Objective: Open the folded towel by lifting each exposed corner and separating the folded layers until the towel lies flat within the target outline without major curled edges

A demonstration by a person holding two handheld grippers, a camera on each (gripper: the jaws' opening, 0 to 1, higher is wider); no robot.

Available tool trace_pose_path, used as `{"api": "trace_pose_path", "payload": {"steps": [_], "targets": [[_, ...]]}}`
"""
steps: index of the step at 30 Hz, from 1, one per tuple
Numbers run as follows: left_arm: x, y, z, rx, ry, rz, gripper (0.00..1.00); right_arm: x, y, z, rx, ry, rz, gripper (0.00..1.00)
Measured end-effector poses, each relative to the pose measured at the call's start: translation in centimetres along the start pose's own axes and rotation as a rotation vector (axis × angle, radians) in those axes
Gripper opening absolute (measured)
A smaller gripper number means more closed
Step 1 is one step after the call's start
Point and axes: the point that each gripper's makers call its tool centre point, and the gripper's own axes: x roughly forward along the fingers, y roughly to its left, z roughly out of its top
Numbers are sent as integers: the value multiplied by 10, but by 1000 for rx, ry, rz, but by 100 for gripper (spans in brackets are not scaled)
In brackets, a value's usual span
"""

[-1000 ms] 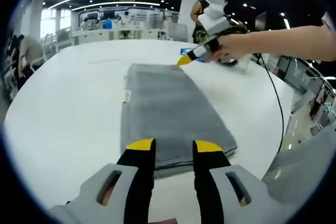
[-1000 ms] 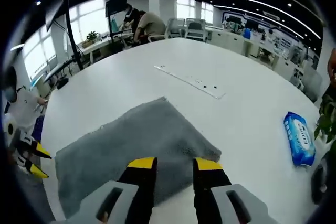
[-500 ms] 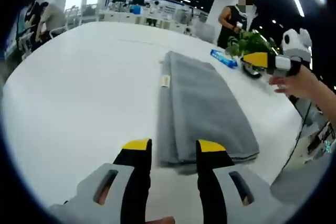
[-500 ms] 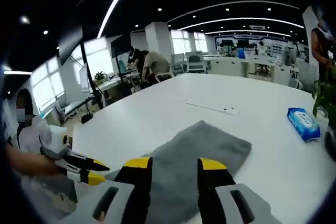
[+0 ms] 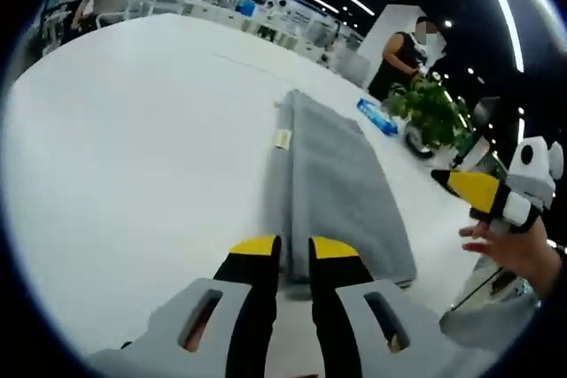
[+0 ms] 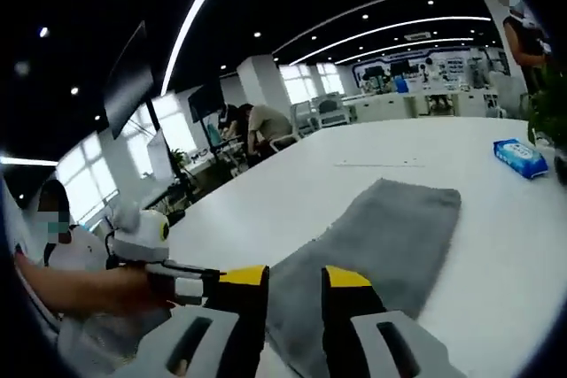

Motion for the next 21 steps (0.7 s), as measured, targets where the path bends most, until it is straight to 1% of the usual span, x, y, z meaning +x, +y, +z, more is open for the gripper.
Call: {"api": "trace_pose_path", "payload": {"steps": [2,3,4,5,6,7,8,9,10,12,13,15,16,18,19,21], "targets": [[0,-2,-1,-4,4,-9,5,1,1,-14,-41,43,-12,20],[0,-4,-2,-7,11,-18,3,2,3,-20,-71,50,-18,20],[0,-5,-2,-12,13,-21,3,3,6,-25,-85,59,-14,20],[0,-6,-1,-19,10,-26,2,6,9,-30,-125,94,-1,21],[0,-7,0,-25,8,-34,2,8,12,-31,-156,111,12,21],[-1,-10,3,-42,2,-48,2,12,15,-28,-204,88,13,22],[-2,-12,5,-56,-5,-58,2,14,17,-28,-232,87,11,23],[-2,-14,7,-65,-14,-71,2,16,19,-31,-248,100,16,24],[-3,-16,8,-77,-21,-82,2,17,27,-36,-274,122,41,26],[-4,-19,9,-96,-28,-96,1,19,33,-41,-328,138,58,29],[-4,-20,10,-96,-29,-102,1,19,34,-41,-342,141,60,29],[-5,-26,15,-102,-51,-133,1,21,38,-42,-366,138,62,29],[-5,-31,18,-110,-64,-162,1,22,38,-41,-360,137,53,30],[-6,-38,20,-132,-76,-198,1,25,38,-39,-345,130,43,31],[-6,-41,21,-144,-82,-209,1,30,38,-39,-333,131,22,33],[-7,-45,24,-146,-94,-231,1,36,37,-40,-369,136,0,36]]}}
